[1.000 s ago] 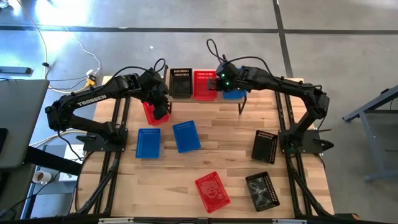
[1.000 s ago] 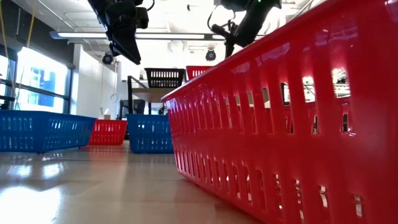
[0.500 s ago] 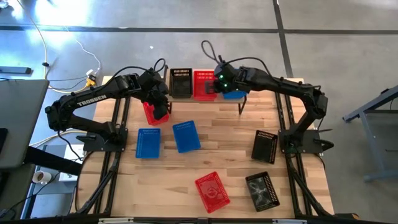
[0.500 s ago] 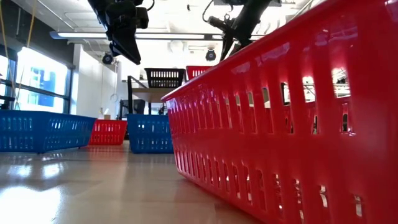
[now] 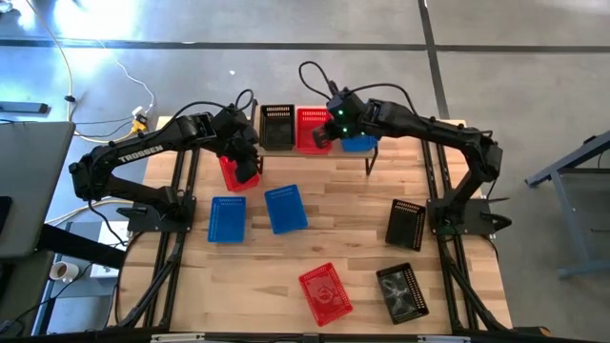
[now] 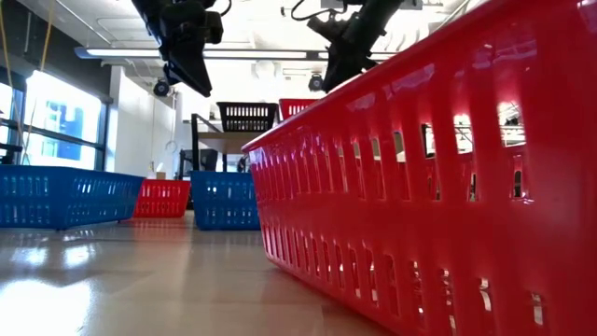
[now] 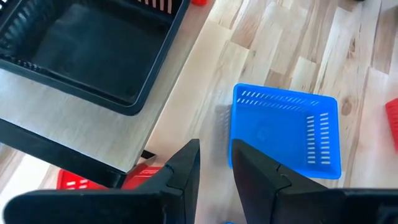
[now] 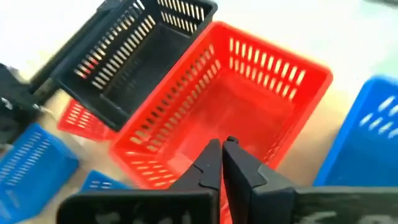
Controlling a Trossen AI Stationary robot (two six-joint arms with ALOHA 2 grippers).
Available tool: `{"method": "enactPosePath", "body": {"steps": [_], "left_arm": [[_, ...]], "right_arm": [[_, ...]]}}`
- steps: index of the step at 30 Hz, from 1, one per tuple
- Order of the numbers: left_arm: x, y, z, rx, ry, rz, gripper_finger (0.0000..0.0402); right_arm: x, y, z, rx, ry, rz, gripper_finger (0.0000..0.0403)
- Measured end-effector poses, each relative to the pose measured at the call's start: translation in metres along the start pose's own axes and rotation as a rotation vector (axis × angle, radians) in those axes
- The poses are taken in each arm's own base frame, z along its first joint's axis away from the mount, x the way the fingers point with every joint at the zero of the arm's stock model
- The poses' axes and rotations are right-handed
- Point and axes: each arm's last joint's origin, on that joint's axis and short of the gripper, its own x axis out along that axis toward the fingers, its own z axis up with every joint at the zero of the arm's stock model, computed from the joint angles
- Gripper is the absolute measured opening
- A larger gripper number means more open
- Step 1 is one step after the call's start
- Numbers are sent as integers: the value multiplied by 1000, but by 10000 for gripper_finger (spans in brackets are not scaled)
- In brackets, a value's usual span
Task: Stack baskets on shelf by color
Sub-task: Put the middle red bin on the shelf
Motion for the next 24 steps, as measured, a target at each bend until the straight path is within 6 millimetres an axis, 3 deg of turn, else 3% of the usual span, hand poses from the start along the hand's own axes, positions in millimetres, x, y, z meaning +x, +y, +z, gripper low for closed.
{"method": "enactPosePath", "body": {"steps": [10,24], "left_arm": [[0,0,2,-69,-22,-1,85],[0,0,2,-84,-23,0,85]], "right_arm": [[8,-14,0,-55,73,-16,0],[17,-17,-6,-80,149,-41,0]]}}
